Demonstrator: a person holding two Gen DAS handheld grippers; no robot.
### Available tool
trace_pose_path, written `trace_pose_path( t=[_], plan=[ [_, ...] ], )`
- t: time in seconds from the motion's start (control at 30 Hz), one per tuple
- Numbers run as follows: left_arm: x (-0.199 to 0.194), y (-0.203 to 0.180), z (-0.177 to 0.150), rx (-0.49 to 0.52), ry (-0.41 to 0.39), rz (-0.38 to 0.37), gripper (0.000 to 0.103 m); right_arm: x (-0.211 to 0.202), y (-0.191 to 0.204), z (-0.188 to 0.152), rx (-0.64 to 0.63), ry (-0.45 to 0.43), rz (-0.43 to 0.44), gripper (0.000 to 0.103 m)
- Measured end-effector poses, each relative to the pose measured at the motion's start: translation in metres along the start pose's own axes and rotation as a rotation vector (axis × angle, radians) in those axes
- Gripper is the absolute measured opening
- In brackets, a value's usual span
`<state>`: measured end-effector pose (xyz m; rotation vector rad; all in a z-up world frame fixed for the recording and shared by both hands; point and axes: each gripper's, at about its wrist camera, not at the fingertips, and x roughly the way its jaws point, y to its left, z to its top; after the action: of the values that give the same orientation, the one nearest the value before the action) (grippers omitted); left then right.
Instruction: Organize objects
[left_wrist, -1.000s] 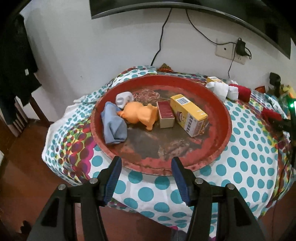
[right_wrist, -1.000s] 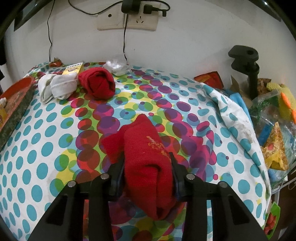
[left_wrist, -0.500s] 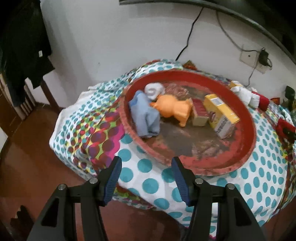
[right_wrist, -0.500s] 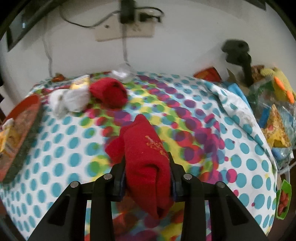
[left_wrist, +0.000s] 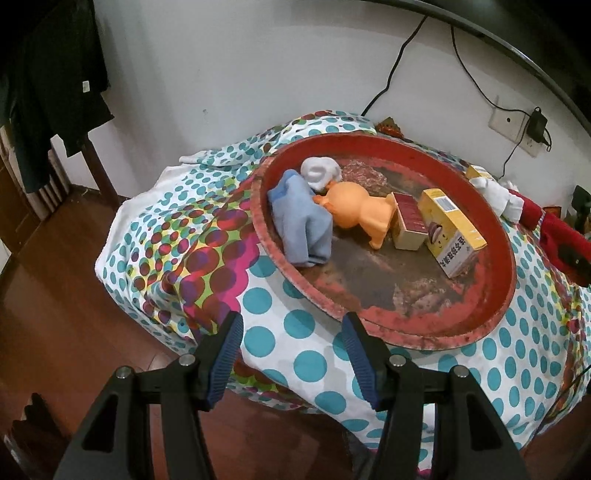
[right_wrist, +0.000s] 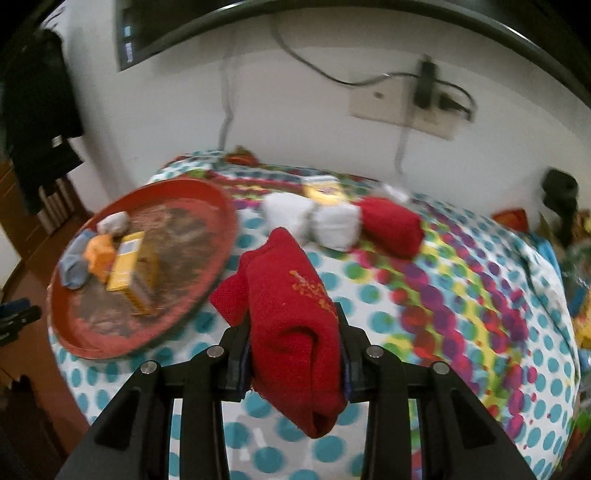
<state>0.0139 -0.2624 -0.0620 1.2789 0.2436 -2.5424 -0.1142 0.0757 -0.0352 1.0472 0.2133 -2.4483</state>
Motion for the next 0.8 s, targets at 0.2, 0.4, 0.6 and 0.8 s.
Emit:
trace_pose_path(
  t=[0.2, 0.4, 0.6, 0.8],
  plan=[
    [0.004, 0.003, -0.001, -0.004, 0.018, 0.007, 0.057, -0.002, 0.063, 0.012, -0.065, 0.001, 0.060, 0.033],
    [0.002, 0.005, 0.000, -0.008, 0.015, 0.006, 0.057, 0.003, 0.122, 0.013, -0.148, 0.020, 0.127, 0.033],
    [0.003, 0.011, 0.000, -0.029, 0.019, -0.004, 0.057, 0.008, 0.166, 0.005, -0.219, 0.050, 0.199, 0.033],
    [0.003, 0.013, 0.001, -0.035, 0.021, -0.016, 0.057, 0.024, 0.197, -0.005, -0.260, 0.107, 0.250, 0.033]
  ],
)
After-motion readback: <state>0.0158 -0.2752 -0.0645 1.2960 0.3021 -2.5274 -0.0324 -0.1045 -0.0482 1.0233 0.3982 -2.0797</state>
